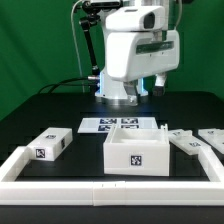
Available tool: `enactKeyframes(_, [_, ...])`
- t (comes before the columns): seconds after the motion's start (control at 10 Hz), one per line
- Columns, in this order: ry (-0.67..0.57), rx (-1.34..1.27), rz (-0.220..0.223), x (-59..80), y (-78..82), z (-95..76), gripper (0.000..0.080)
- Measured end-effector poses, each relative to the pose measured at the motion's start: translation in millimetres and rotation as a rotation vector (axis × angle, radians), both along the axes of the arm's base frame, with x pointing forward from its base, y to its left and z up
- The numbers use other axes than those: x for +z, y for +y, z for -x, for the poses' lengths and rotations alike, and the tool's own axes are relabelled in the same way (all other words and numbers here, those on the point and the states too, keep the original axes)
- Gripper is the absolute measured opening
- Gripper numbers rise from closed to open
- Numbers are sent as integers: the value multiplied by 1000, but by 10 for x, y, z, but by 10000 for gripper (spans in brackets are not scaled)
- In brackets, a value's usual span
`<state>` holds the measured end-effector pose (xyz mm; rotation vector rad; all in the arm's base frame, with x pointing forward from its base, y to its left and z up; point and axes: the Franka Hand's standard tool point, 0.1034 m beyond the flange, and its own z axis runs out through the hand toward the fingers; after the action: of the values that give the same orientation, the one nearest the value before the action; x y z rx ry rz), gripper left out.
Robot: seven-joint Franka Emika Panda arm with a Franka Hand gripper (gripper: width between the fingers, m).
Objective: Assemble cabinet
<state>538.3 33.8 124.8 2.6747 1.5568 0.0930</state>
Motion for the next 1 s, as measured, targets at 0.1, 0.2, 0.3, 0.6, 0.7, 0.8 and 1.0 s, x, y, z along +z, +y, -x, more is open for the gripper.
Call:
enactKeyframes(0.1, [13, 2, 0, -41, 19, 55, 798])
enactKeyframes(0.2, [9, -1, 0, -26, 3, 33, 798])
enactKeyframes(0.3, [9, -1, 0, -28, 1, 32, 798])
enactKeyframes(0.6, [-29, 169, 7, -75, 20, 93, 798])
enactKeyframes(0.7, [-9, 196, 6, -150, 68, 227, 798])
enactKeyframes(0.8, [-6, 282, 21, -199, 128, 298, 798])
enactKeyframes(1.0, [6, 324, 30, -245, 156, 367, 798])
